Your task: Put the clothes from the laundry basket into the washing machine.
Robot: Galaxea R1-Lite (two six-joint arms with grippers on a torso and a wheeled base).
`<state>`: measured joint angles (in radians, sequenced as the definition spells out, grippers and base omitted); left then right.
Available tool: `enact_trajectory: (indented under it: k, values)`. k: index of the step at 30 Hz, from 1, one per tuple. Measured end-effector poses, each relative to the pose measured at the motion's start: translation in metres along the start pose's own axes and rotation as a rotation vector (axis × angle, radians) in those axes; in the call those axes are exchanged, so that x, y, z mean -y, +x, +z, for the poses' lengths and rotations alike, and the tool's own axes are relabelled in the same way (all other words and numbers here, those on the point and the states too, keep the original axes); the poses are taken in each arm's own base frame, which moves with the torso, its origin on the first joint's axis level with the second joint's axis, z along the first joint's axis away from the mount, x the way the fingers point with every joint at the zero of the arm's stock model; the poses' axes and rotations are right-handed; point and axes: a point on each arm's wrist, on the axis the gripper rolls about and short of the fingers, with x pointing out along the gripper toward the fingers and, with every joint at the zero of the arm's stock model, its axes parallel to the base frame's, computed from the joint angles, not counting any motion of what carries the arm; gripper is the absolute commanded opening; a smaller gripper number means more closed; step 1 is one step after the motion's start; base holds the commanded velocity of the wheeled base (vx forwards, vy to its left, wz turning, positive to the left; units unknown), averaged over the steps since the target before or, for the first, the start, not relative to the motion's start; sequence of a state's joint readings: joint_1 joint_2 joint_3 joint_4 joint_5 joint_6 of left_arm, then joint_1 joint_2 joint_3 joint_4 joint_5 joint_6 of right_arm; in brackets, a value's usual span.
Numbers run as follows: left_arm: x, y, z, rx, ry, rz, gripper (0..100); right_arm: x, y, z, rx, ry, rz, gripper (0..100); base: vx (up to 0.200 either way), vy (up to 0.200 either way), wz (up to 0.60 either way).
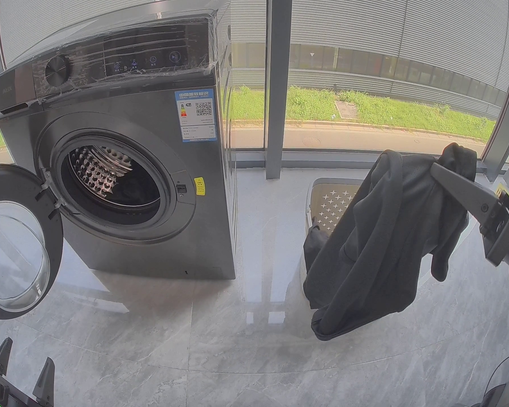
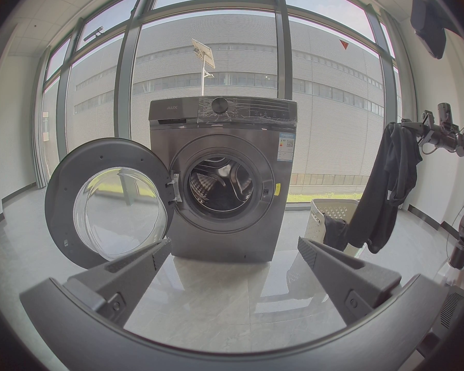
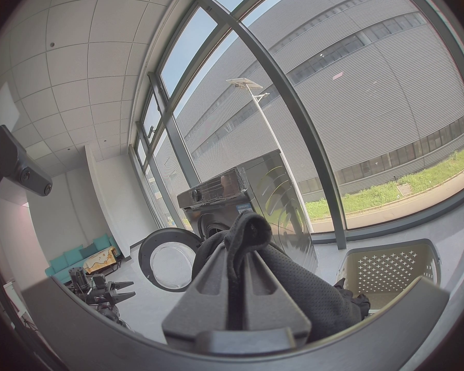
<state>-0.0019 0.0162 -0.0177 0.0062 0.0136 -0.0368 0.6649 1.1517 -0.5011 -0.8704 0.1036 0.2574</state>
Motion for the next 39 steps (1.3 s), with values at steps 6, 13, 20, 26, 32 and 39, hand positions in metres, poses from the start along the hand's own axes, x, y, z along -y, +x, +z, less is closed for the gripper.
enact_trajectory:
  k: [6,13,20,26,32,39]
  values:
    - [0.0,0.0,0.0,0.0,0.0,0.001,100,0.0002,-0.0001,-0.0012,-0.004,0.001,-0.001,0,0.0,0.2,0.0]
    - [0.0,0.0,0.0,0.0,0.0,0.0,100,0.0006,0.0,-0.0022,-0.008,0.001,-0.002,0,0.0,0.2,0.0]
    - [0.0,0.0,0.0,0.0,0.0,0.0,100,0.0008,0.0,-0.0036,-0.014,0.002,-0.002,0,0.0,0.2,0.0]
    - [0.0,0.0,0.0,0.0,0.0,0.0,100,0.0011,0.0,-0.005,-0.02,0.003,-0.002,0,0.0,0.2,0.0]
    - [0.0,0.0,0.0,0.0,0.0,0.0,100,0.0019,-0.0007,-0.0077,-0.03,0.004,-0.006,0,0.0,0.2,0.0]
    - [0.0,0.0,0.0,0.0,0.0,0.0,100,0.0022,-0.0002,-0.009,-0.035,0.004,-0.006,0,0.0,0.2,0.0]
